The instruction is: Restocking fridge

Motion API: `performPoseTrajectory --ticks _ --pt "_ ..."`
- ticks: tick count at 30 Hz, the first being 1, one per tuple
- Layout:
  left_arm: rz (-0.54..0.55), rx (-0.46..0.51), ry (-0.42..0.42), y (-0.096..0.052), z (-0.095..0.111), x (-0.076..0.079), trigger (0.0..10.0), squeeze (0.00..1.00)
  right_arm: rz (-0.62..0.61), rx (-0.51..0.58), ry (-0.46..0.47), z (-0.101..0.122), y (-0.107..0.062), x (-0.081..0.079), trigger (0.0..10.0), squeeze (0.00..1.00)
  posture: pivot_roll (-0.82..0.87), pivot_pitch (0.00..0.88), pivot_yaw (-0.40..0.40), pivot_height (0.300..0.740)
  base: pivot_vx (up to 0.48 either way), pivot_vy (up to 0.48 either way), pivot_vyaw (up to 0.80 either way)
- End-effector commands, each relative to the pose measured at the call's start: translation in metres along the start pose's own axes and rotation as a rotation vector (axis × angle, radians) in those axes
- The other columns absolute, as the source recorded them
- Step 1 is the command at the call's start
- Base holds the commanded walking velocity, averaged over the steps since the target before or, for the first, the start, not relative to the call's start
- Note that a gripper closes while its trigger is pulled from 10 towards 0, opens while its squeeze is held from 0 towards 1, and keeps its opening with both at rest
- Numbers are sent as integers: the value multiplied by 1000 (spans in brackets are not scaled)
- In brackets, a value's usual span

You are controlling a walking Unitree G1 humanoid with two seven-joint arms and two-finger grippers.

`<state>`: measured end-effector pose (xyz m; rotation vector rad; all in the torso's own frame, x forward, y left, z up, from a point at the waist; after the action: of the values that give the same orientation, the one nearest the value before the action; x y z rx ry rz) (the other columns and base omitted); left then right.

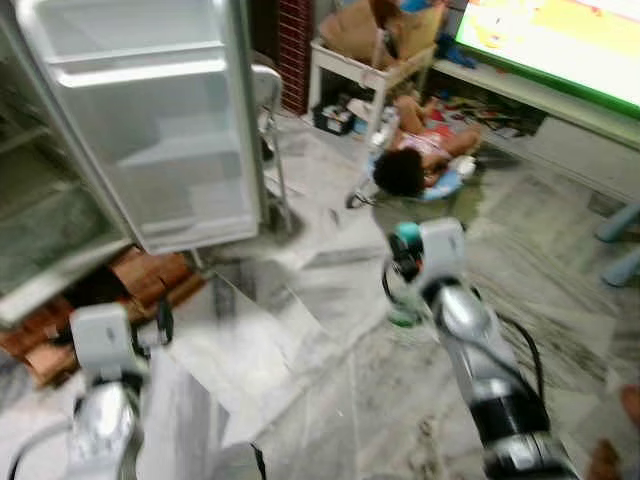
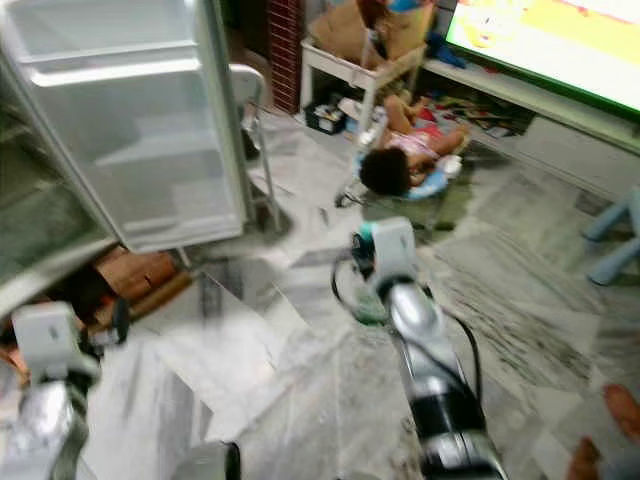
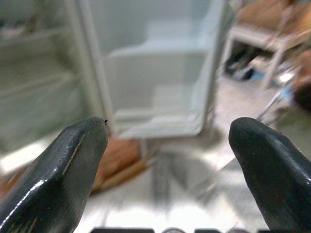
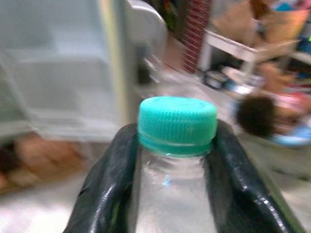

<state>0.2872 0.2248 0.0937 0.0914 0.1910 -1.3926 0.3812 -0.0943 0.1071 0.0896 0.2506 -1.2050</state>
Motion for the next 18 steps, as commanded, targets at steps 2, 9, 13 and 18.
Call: performPoseTrajectory --ticks 2,9,13,18 --pt "-43 -22 2 -2 -9 11 10000 0 28 -74 21 -24 -6 -3 10000 0 41 143 -43 740 0 0 0" --pt "-42 -47 -11 -6 -15 13 10000 0 21 -102 10 -26 -10 2 10000 0 43 60 -72 740 0 0 0" --pt "-27 -17 14 -1 0 8 10000 0 61 -107 9 -18 -8 -1 10000 0 29 178 -84 740 0 0 0" --pt "-10 11 34 -3 7 -4 10000 0 31 -67 18 -18 -15 4 10000 0 33 159 -39 740 0 0 0"
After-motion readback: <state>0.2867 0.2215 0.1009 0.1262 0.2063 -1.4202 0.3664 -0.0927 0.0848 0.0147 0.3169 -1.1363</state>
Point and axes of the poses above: a point about 5 cm out from each wrist's last joint towards the gripper, its own y axis pointing out of the wrist towards the gripper, its own z axis along the axis of the wrist's last joint, x = y × z, the point moved 6 cm from there along y, pointing out of the wrist towards the gripper, and after that the axes turned 10 degrees about y, right-handed, at the moved point
